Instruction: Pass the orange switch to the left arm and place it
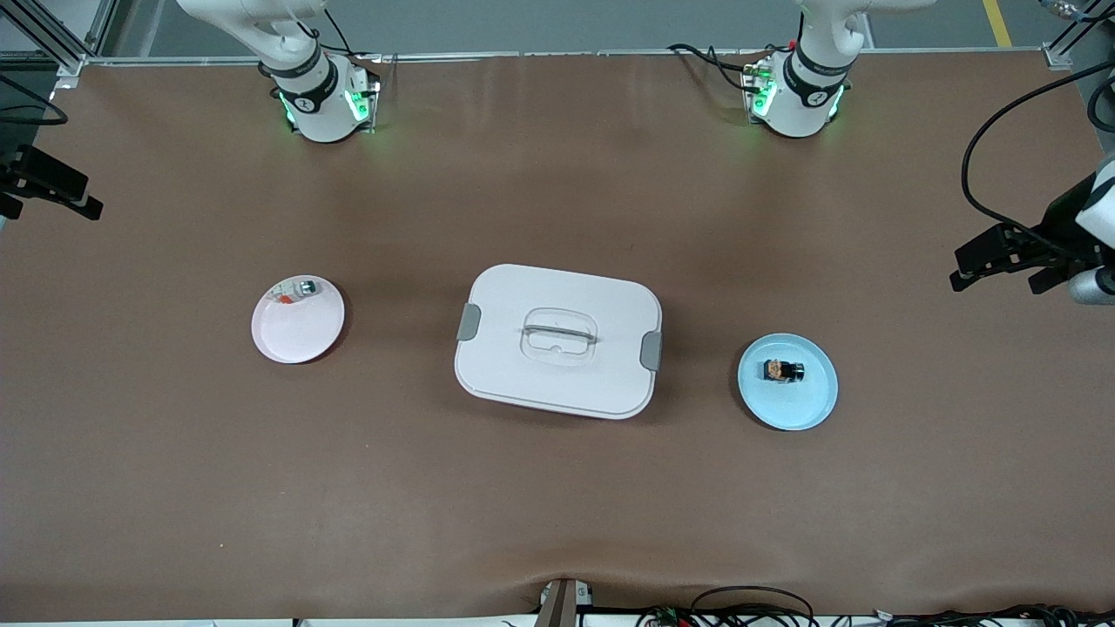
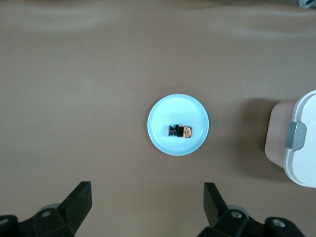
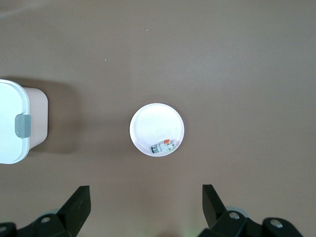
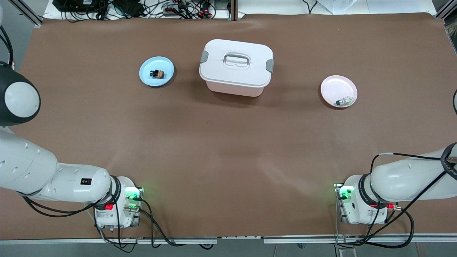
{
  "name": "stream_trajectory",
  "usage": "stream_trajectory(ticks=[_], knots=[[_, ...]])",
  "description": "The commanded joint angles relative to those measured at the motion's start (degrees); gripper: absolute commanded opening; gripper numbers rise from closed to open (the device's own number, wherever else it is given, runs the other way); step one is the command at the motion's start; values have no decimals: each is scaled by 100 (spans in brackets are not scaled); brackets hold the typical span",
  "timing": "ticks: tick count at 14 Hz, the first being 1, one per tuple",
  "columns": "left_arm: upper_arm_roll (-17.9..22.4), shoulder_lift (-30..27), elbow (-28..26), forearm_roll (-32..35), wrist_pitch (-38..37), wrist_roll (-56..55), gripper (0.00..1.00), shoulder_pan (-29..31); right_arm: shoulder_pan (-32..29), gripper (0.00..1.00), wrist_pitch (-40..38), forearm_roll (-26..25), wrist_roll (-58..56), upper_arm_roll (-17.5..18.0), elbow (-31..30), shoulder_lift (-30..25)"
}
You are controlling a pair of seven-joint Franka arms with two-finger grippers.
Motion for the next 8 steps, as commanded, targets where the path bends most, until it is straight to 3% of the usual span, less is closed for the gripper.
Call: stream_trajectory(ticks=[1, 8], knots=[[-22, -63, 61, 109, -579, 28, 100, -15, 15, 100, 17, 30, 87, -2, -140, -157], [-110, -801, -773, 100, -274, -104, 100, 46, -3, 100, 17, 30, 87, -11, -140, -157]])
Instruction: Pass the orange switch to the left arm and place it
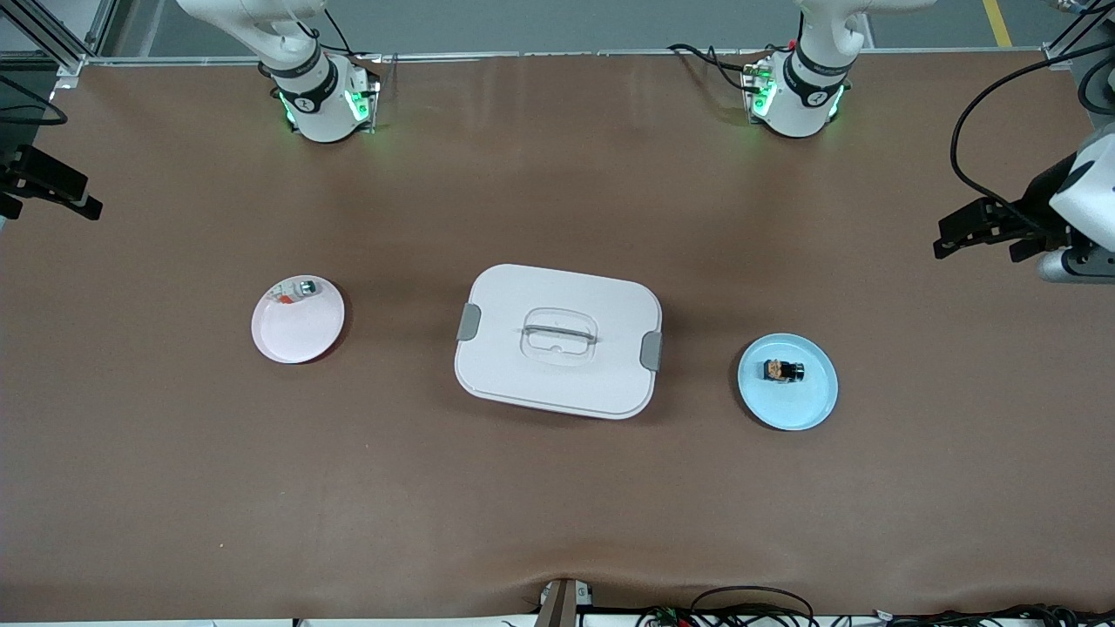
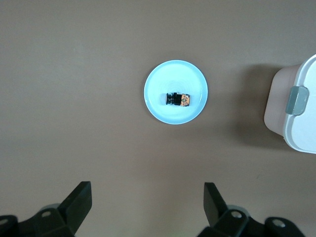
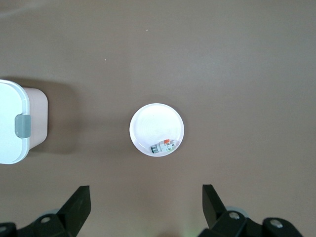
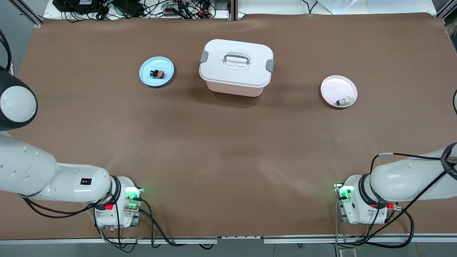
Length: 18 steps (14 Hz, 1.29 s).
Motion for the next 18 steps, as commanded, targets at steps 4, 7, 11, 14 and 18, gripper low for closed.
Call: stream_trajectory(ticks=[4, 7, 11, 14, 18], knots=[[-62, -582, -618, 109, 298, -244, 100, 28, 7, 100, 26, 22, 87, -4, -140, -148], [-229, -564, -627, 591, 228, -227, 100, 19, 7, 100, 35, 13, 87, -4, -140, -148], [-238, -556, -627, 592, 122, -157, 100, 36, 7, 100, 26, 13, 87, -4, -140, -148], [-238, -521, -610, 610, 34, -157, 100, 36, 7, 100, 44, 13, 87, -4, -140, -148], [-238, -512, -610, 601, -28, -121, 100, 37, 16, 100, 44, 13, 87, 4, -140, -148]])
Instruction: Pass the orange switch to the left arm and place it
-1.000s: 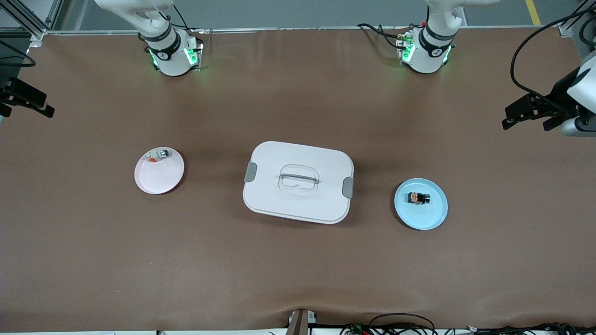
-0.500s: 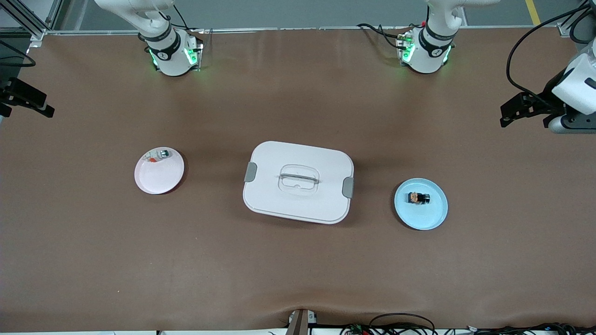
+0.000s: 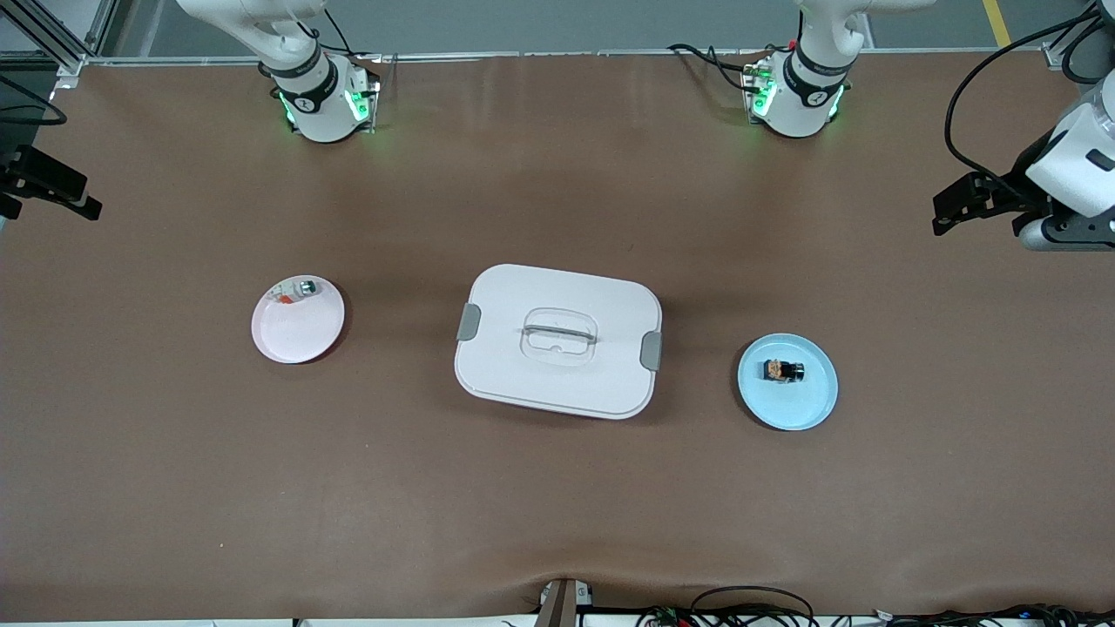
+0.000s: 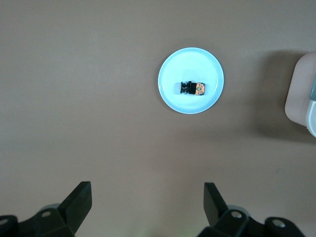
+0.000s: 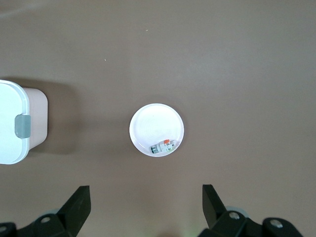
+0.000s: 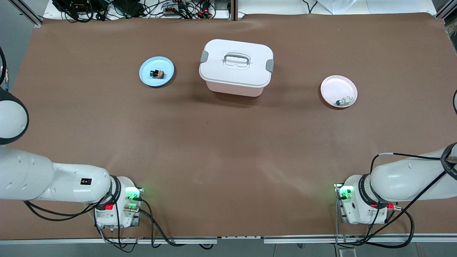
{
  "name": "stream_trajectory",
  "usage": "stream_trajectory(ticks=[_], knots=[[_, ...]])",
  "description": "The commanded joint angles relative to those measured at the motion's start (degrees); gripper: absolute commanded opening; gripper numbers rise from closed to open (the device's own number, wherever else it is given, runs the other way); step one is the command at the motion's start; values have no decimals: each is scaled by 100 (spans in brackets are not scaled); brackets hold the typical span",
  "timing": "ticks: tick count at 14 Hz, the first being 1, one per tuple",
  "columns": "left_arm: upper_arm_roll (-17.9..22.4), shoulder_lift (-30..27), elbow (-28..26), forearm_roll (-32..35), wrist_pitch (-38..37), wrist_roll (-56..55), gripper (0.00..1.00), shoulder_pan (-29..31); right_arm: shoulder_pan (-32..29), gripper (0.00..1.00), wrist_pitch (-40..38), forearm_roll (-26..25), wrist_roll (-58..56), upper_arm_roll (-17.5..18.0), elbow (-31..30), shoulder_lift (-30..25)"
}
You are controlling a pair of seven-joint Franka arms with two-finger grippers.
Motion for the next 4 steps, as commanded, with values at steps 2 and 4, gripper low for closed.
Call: stream_trajectory(ticks=[2, 4], knots=[[-49, -56, -21, 127, -71, 22, 100, 27, 16, 100, 39, 13, 86, 6, -140, -148], [-49, -56, -21, 101, -71, 22, 100, 35, 25, 100, 31, 13, 51, 14, -140, -157]])
